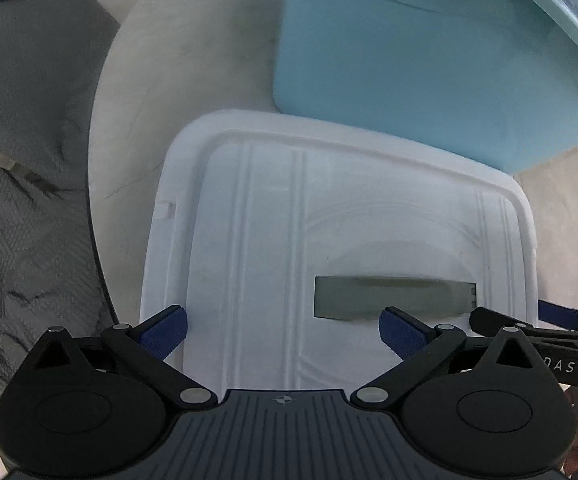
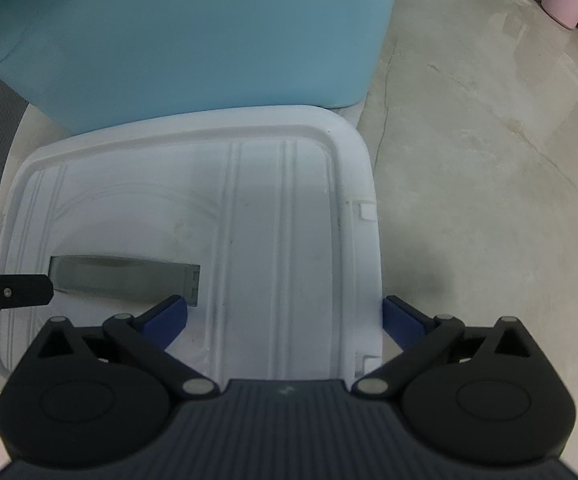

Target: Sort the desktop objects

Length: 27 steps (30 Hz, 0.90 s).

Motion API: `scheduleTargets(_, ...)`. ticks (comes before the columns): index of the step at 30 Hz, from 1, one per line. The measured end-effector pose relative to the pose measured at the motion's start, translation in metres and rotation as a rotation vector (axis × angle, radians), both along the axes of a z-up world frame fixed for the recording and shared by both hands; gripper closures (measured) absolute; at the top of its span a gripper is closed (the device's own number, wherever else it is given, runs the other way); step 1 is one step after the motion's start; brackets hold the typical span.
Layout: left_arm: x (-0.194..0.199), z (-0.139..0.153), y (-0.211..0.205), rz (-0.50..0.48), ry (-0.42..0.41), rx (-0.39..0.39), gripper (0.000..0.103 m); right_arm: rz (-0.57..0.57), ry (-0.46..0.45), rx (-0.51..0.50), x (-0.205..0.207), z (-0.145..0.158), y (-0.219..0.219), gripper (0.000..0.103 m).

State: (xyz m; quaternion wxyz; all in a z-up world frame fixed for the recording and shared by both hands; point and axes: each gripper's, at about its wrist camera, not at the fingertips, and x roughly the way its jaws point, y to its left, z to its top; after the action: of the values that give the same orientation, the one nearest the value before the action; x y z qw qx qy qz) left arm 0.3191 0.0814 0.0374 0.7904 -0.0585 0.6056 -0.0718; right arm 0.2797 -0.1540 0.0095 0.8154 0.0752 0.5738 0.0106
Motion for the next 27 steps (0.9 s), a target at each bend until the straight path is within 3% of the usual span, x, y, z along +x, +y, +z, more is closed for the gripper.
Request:
scheduleTargets(5, -0.002, 0.005, -0.009, 0.021, -0.009, 0.018, 0.0, 0.0, -0.005, 0.002, 0.004, 0.004, -0.002, 0.0)
scheduleTargets(10, -0.005, 0.006, -0.01, 0.016, -0.042, 0.129, 0.0, 0.001, -0.008, 0.0, 0.002, 0.0, -0.001, 0.0)
scheduleTargets(12, -0.004, 0.003, -0.003, 0.044, -0.006, 0.073, 0.0, 0.0, -0.008, -0.001, 0.001, -0.001, 0.0, 0.0)
scheduleTargets(27, -0.036, 0.003, -0.024, 0.068, -0.009, 0.076, 0.0, 0.013, -0.019, -0.008, -0.002, -0.005, -0.008, 0.0)
